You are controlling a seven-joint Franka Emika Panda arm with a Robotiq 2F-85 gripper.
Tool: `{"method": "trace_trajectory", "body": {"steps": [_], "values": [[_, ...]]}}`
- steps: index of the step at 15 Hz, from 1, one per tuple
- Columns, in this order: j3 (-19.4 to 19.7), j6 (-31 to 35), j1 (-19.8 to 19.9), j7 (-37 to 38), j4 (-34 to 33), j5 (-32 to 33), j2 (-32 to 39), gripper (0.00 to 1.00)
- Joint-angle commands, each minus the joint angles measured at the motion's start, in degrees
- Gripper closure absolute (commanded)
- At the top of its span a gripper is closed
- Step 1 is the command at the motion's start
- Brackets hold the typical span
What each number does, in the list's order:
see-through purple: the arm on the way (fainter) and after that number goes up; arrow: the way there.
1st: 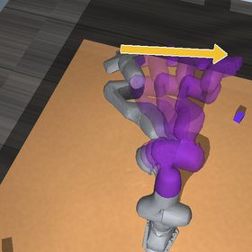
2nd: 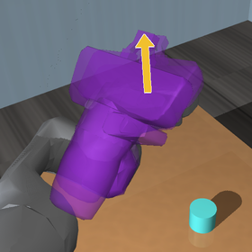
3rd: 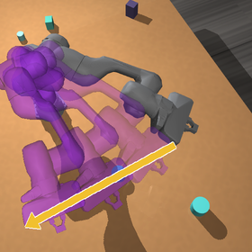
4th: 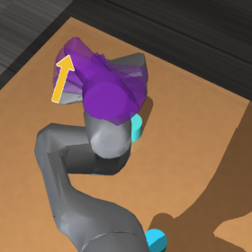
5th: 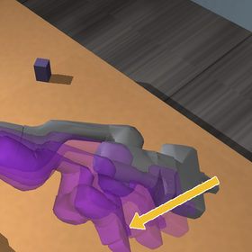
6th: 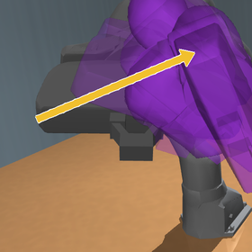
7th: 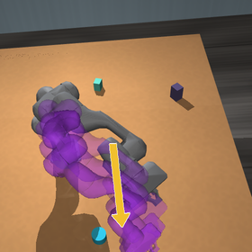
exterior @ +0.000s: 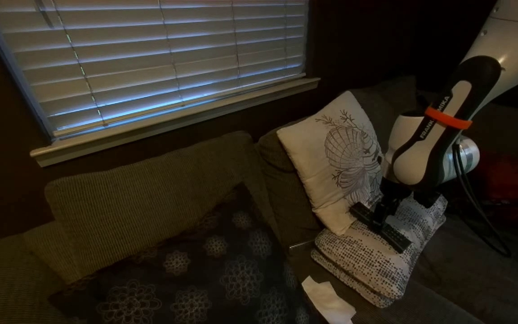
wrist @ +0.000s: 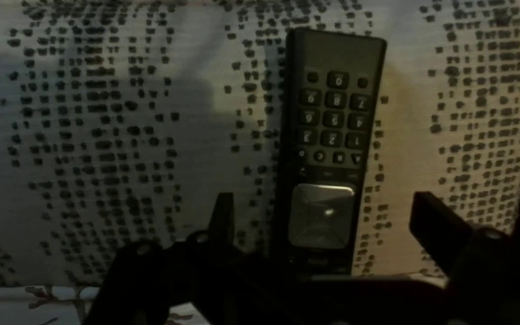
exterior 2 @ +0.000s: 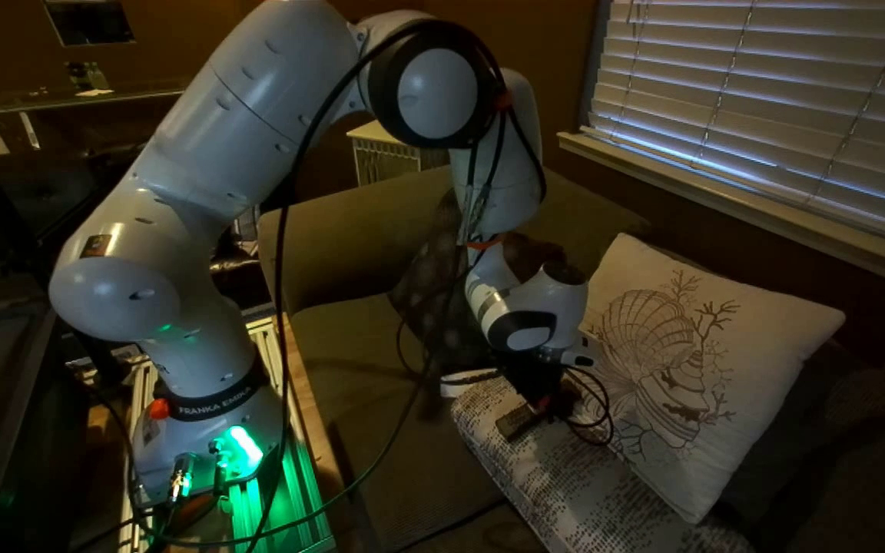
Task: Place the remote control underneath the white cushions.
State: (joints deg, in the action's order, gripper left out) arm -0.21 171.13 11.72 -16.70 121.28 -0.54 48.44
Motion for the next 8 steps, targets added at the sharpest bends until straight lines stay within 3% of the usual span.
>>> {"method": "trace_trajectory", "body": {"steps": [1,2,3,7,8], "values": [[-0.75,-0.80,0.51,1.69,-3.39,1.63,2.67,0.00],[-0.85,-0.76,0.54,1.64,-3.86,1.65,3.09,0.00],[-0.90,-0.81,0.48,1.64,-4.40,1.68,3.49,0.22],[-1.16,-1.41,0.42,1.58,-6.45,1.74,5.04,0.48],[-1.80,-1.10,1.03,1.24,-6.85,1.65,5.42,0.33]]}}
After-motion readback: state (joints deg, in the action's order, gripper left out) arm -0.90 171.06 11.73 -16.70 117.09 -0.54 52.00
